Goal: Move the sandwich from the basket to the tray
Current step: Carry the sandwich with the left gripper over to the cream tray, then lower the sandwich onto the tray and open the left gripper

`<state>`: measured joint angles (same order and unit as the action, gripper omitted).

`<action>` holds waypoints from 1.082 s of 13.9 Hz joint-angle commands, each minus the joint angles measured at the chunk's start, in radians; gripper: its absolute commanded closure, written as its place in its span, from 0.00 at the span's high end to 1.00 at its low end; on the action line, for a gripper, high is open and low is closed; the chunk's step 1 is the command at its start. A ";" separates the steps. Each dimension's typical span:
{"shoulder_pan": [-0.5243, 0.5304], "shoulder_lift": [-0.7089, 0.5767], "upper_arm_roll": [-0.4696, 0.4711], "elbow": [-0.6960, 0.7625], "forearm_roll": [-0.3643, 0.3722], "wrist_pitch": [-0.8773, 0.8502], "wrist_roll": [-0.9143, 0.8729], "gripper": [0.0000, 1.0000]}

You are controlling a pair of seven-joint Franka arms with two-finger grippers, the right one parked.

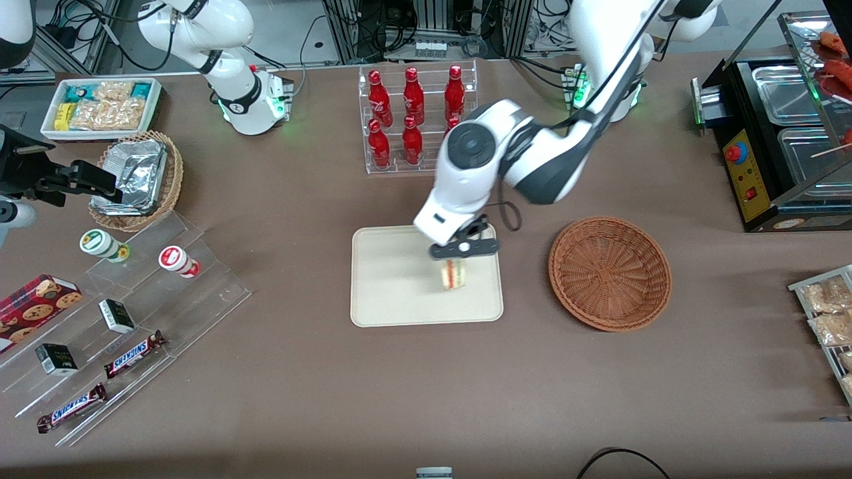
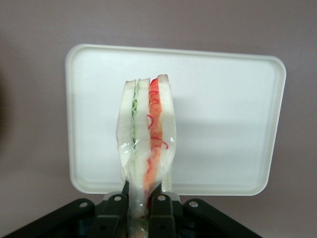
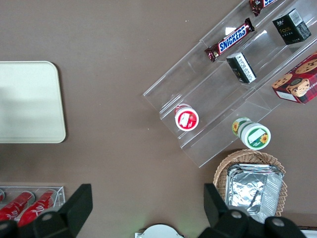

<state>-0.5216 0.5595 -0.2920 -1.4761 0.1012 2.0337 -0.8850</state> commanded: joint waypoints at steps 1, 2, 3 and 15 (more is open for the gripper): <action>-0.047 0.101 0.007 0.070 0.081 0.040 0.006 0.00; -0.054 0.121 0.007 0.069 0.101 0.054 0.006 0.00; -0.064 0.143 0.007 0.068 0.123 0.066 0.004 0.00; -0.084 0.180 0.008 0.065 0.143 0.138 -0.101 1.00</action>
<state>-0.5927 0.7671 -0.2918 -1.4273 0.2251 2.1908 -0.9402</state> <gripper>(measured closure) 0.502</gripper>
